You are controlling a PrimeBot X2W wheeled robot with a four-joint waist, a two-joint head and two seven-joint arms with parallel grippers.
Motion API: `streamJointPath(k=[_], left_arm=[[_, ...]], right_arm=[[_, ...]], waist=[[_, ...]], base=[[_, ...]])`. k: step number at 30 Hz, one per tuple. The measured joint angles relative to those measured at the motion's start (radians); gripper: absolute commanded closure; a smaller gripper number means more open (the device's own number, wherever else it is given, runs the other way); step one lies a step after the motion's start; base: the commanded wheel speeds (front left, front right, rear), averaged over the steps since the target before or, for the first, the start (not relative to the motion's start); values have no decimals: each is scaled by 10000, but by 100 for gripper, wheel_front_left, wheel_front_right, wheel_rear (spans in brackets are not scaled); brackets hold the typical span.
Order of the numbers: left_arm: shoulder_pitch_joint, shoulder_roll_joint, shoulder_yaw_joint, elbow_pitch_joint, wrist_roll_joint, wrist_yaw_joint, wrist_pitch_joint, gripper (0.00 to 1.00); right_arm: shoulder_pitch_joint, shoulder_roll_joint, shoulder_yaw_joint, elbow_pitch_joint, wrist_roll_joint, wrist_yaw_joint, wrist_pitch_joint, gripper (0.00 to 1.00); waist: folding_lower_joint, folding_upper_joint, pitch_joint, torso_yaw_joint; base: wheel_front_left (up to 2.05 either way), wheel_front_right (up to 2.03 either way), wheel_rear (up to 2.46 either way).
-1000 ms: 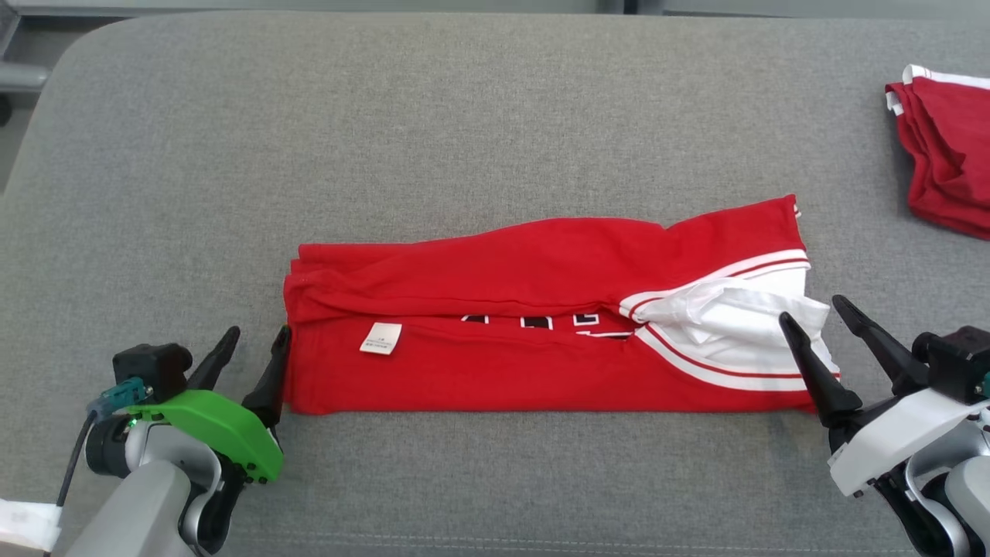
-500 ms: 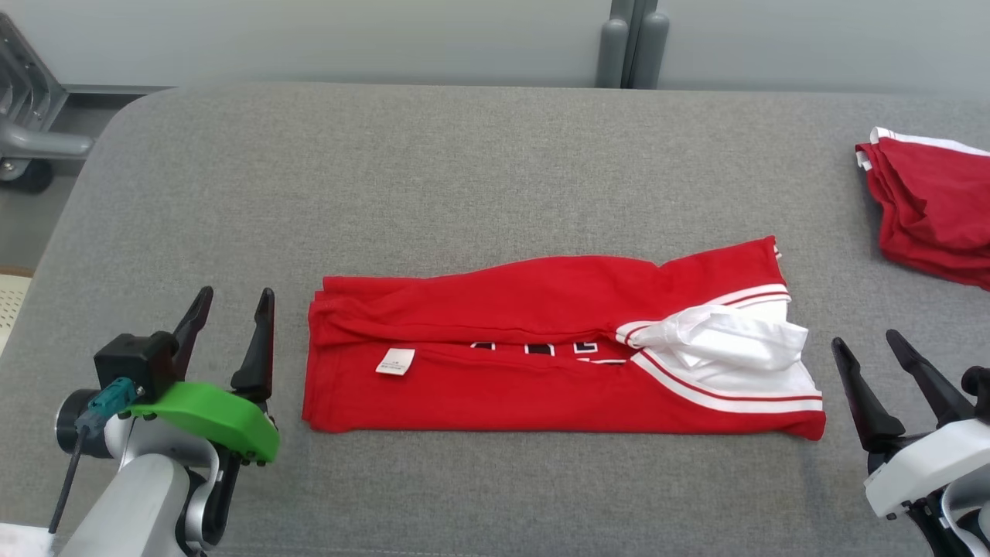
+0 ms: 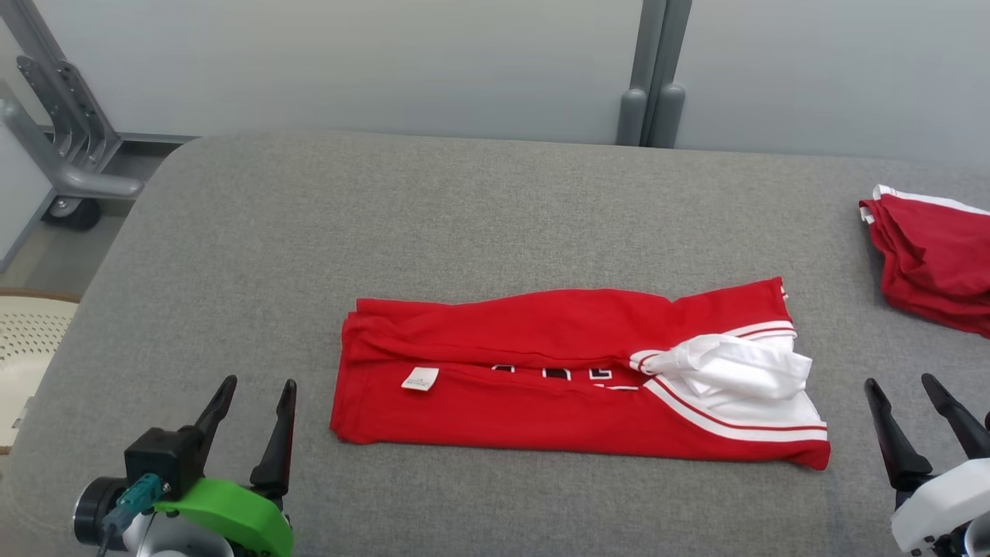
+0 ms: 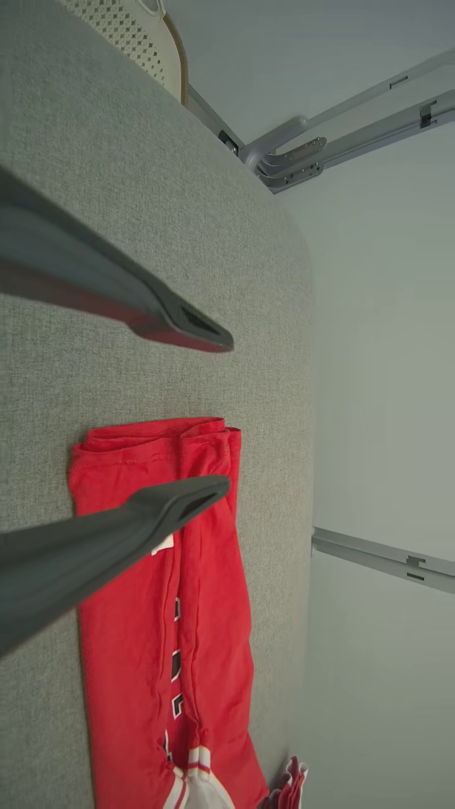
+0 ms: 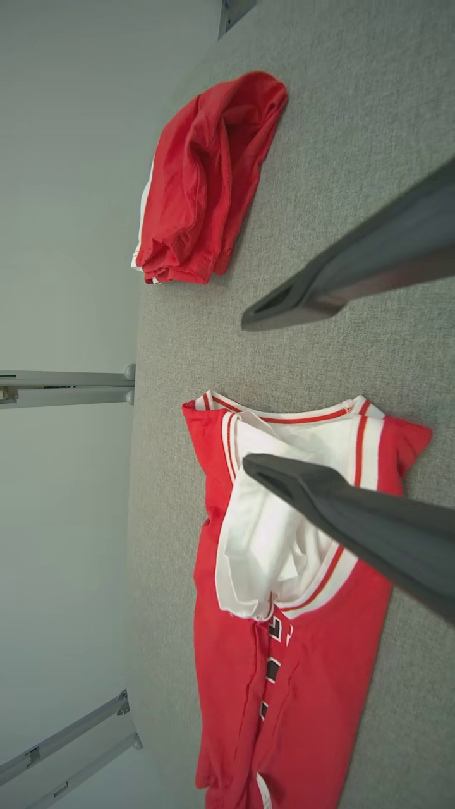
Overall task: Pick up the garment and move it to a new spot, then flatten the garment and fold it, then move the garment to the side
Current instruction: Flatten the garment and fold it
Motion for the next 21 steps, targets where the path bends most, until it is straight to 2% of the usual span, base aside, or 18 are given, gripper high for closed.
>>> streamJointPath(k=[8, 16, 21], left_arm=[[768, 157, 186, -656, 10, 19, 0, 0], [935, 167, 198, -1498, 186, 102, -2, 0], [942, 163, 148, -1958, 328, 102, -2, 0]], right_arm=[[159, 136, -307, -4, -90, 0, -46, 0], [73, 123, -665, -19, -84, -2, -52, 0], [-517, 107, -798, 222, 54, -2, 42, 0]], waist=[[0, 0, -181, 51], [0, 0, 199, 60], [0, 0, 585, 153]], base=[[0, 0, 0], [0, 0, 0], [0, 0, 0]])
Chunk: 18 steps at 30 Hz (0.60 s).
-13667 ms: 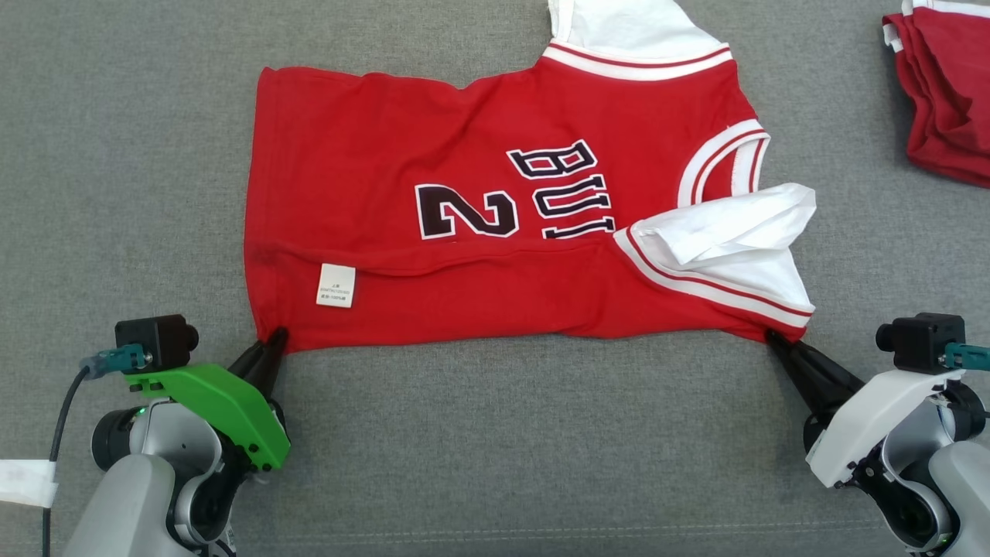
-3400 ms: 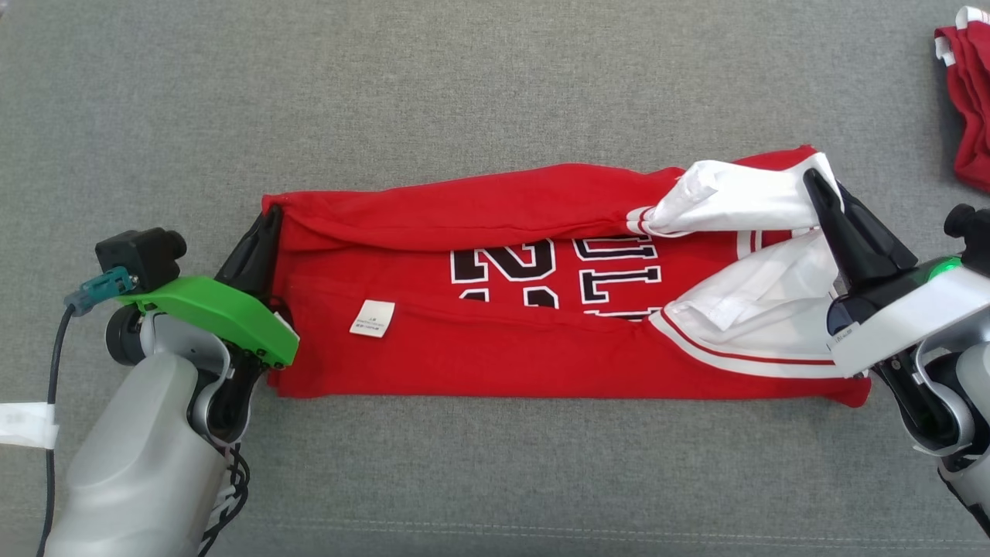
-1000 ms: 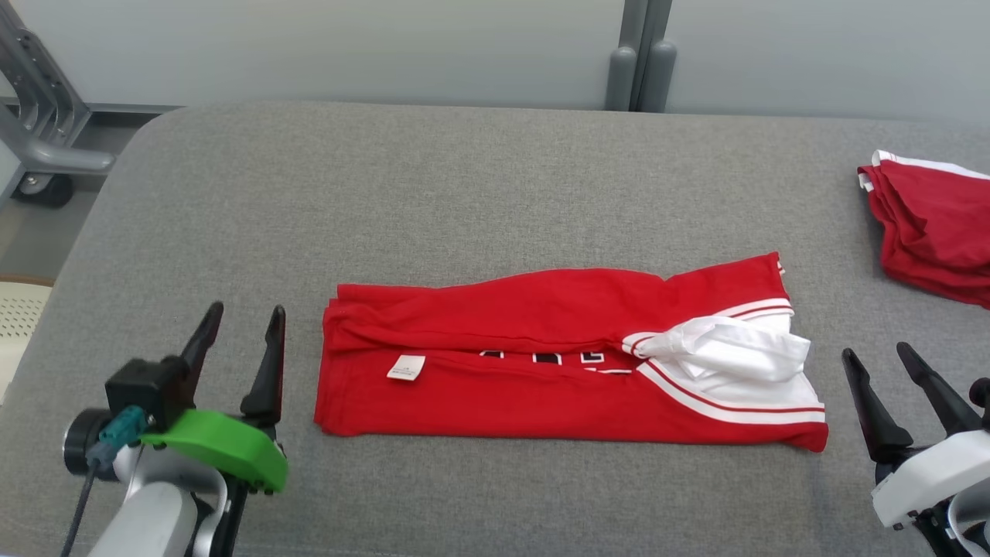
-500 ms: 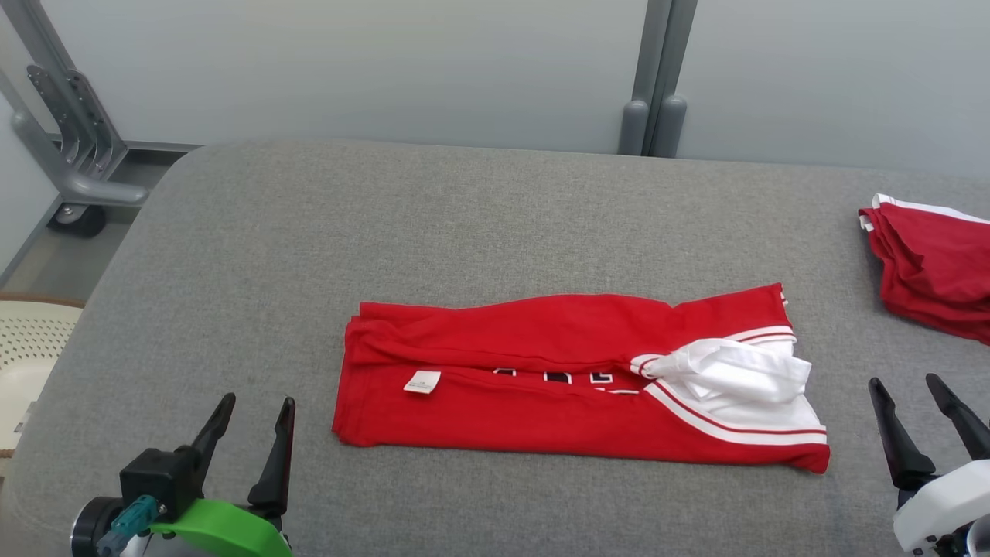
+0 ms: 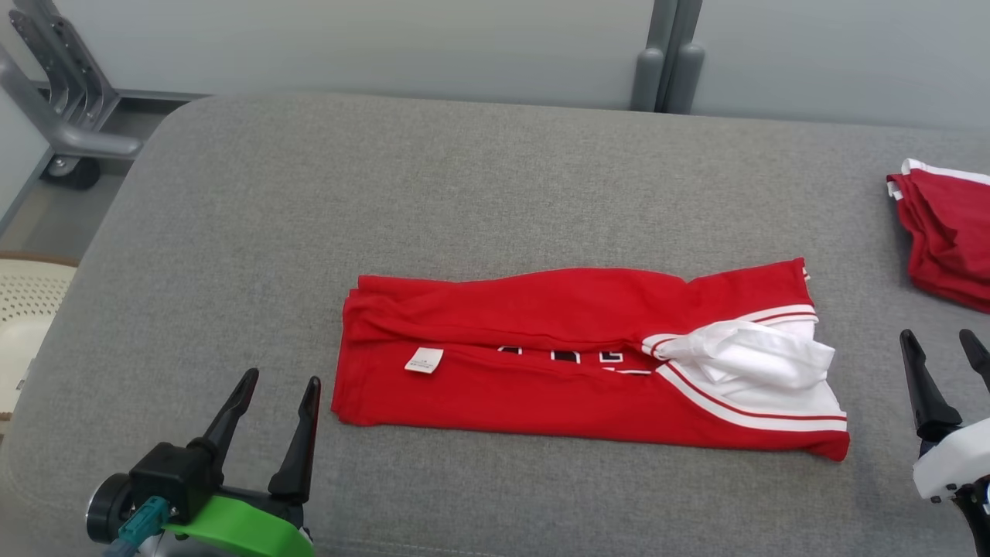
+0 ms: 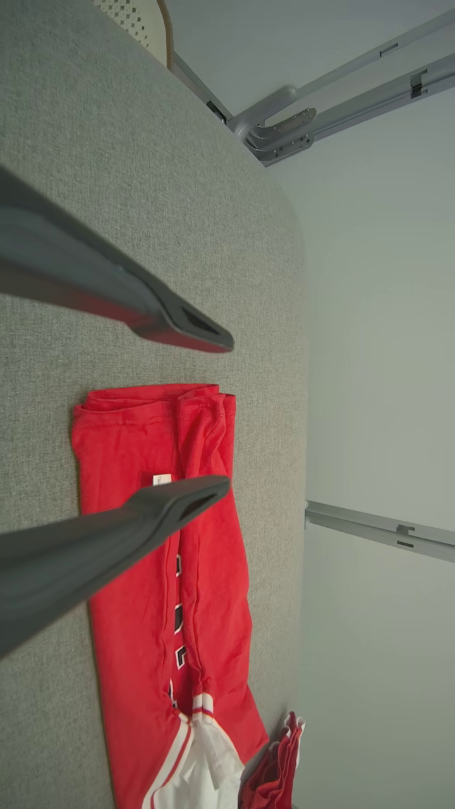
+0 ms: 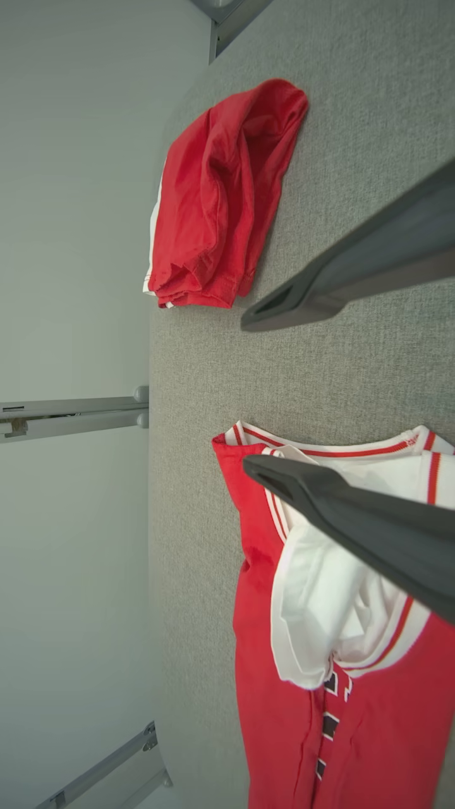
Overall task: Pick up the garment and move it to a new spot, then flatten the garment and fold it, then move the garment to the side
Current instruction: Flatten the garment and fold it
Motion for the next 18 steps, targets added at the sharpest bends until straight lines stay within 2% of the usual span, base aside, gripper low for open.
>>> streamJointPath(k=[5, 13, 18], left_arm=[[-15, -50, -98, -374, 123, 2, 2, 0], [-52, -61, -77, -679, 301, 6, 2, 0], [-105, -63, 36, -842, 301, 82, 4, 0]], right_arm=[[-608, 132, -4, 685, 190, -4, 326, 0], [-1575, 773, 332, 1536, 326, 10, 625, 0], [-1941, 899, 454, 2148, 326, 111, 782, 0]], waist=[[0, 0, 392, 257], [1, 0, 1001, 796], [1, 0, 1392, 1051]], base=[[0, 0, 0], [0, 0, 0], [0, 0, 0]])
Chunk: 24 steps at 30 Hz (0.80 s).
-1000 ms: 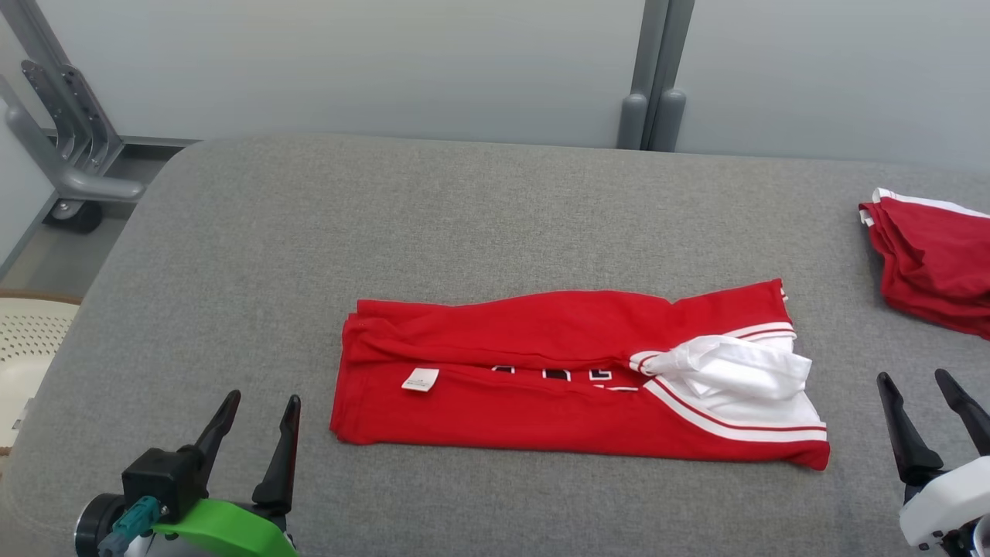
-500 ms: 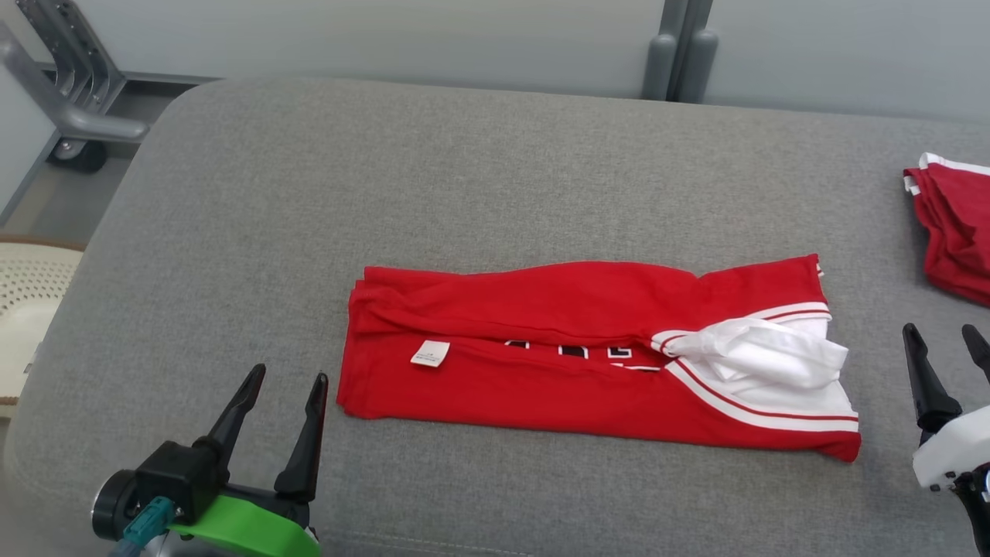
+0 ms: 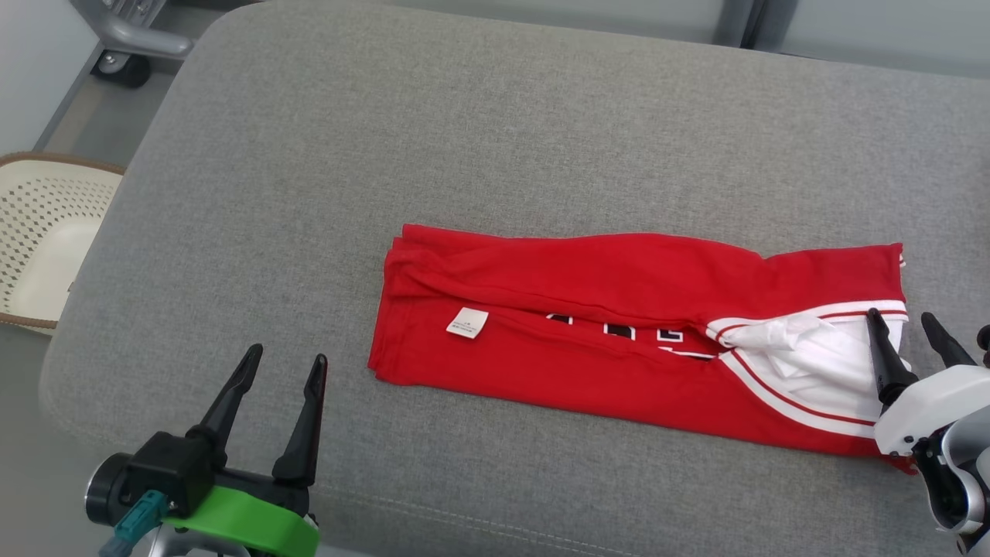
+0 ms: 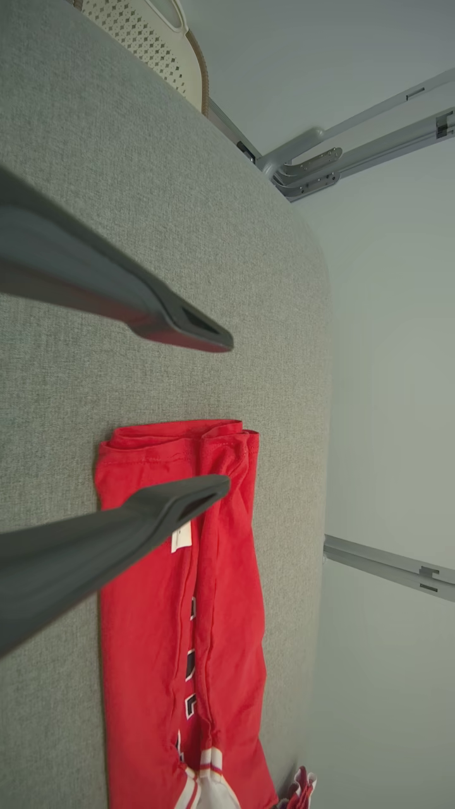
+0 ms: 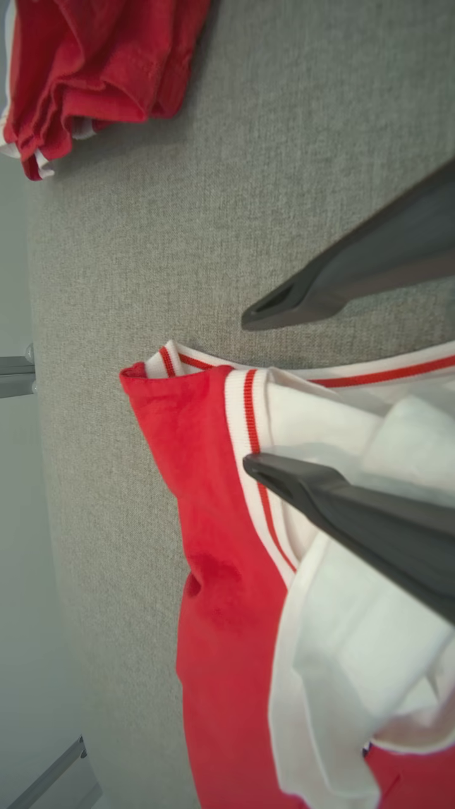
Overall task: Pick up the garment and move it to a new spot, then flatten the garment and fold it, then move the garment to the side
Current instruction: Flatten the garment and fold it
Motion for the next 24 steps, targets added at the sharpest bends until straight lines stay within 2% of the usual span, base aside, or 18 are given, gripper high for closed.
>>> streamJointPath(k=[11, 14, 21, 22, 23, 24], left_arm=[[-50, -79, 201, -297, 98, 12, 0, 0], [-81, -113, 213, -305, 100, 12, 0, 0], [-134, -261, 203, -295, 176, 13, 17, 0], [-135, -272, 201, -293, 180, 13, 25, 0], [-135, -295, 198, -291, 198, 15, 42, 0], [-135, -307, 199, -291, 199, 15, 42, 0]], right_arm=[[-720, 186, 242, 936, 104, 374, 265, 0], [-921, 199, 236, 1110, 316, 575, 370, 0], [-1261, 514, 0, 1469, 1532, 1338, 974, 0], [-1282, 535, -61, 1511, 1760, 1446, 1093, 2], [-1313, 504, -113, 1574, 1985, 1653, 1335, 11], [-1332, 476, -132, 1613, 2082, 1743, 1452, 11]], waist=[[0, 0, 669, 130], [0, 0, 805, 99], [0, 0, 908, 66], [0, 0, 905, 69], [0, 0, 893, 78], [0, 0, 885, 80]], base=[[0, 0, 0], [0, 0, 0], [0, 0, 0], [0, 0, 0], [0, 0, 0], [0, 0, 0]])
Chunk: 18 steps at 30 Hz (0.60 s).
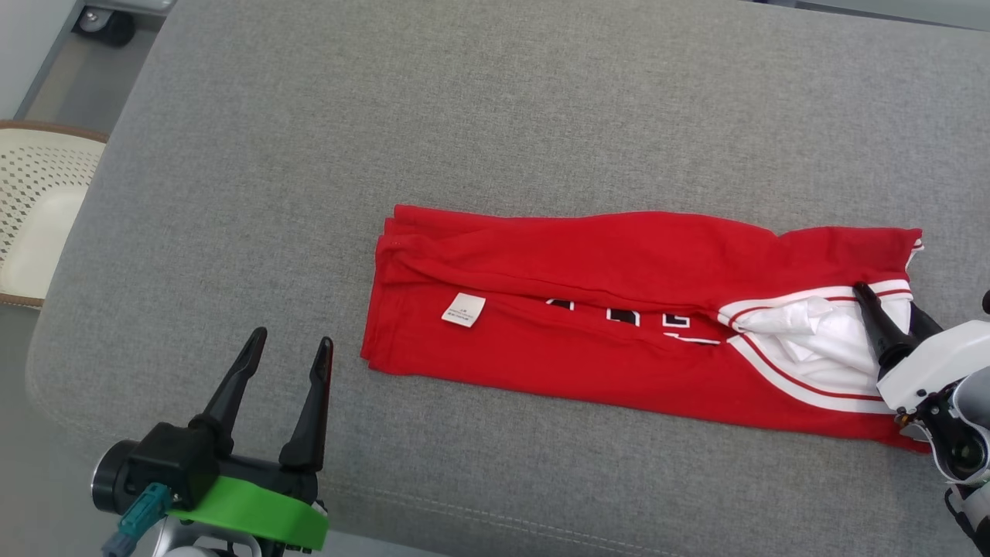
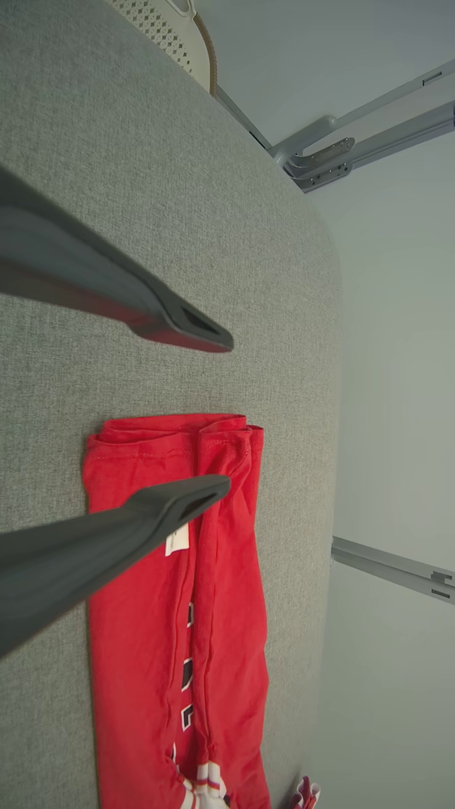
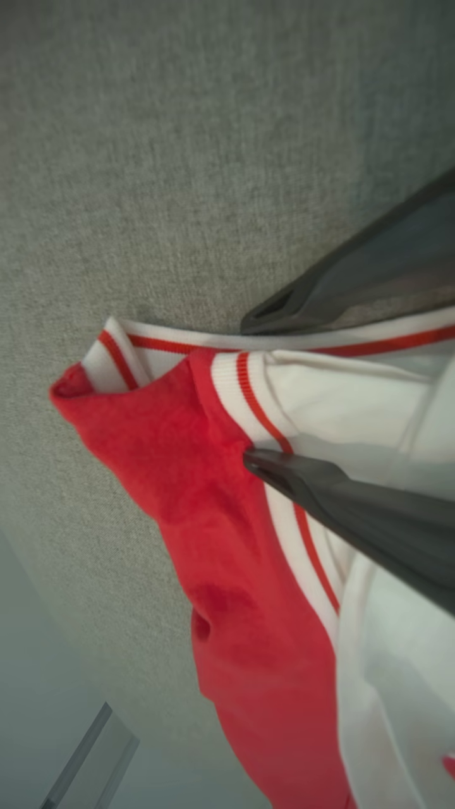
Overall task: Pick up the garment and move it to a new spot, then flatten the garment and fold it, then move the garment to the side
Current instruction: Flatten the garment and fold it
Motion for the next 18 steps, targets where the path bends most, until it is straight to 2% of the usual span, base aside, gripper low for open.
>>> streamJointPath(k=[1, 2, 4, 6, 9, 14, 18], left_arm=[[0, -12, 0, 6, 0, 13, 0, 0], [0, -23, 4, 12, 0, 25, 0, 0], [1, -36, 12, 35, 0, 25, 0, 0], [3, -50, 23, 35, 0, 25, 0, 0], [3, -79, 25, 35, 0, 25, 0, 0], [3, -104, 52, 25, 0, 25, 0, 0], [2, -176, 48, 19, 0, 25, 0, 0]], right_arm=[[-16, -31, -4, 29, 107, 94, 109, 18], [-38, -61, -6, 48, 176, 163, 224, 45], [-102, -67, -4, 86, 257, 232, 439, 66], [-138, -59, 2, 86, 385, 299, 667, 100], [-145, 21, -75, 69, 719, 428, 788, 100], [-246, 2, -357, -12, 932, 443, 917, 100], [-360, -412, -826, 23, 1089, 437, 991, 100]], waist=[[0, 0, -9, 1], [0, 0, -18, 0], [0, 0, -48, -19], [0, 0, -72, -59], [0, 0, -85, -137], [0, 0, -86, -276], [0, 0, -64, -380]], base=[[0, 0, 0], [0, 0, 0], [0, 0, 0], [0, 0, 0], [0, 0, 0], [0, 0, 0], [0, 0, 0]])
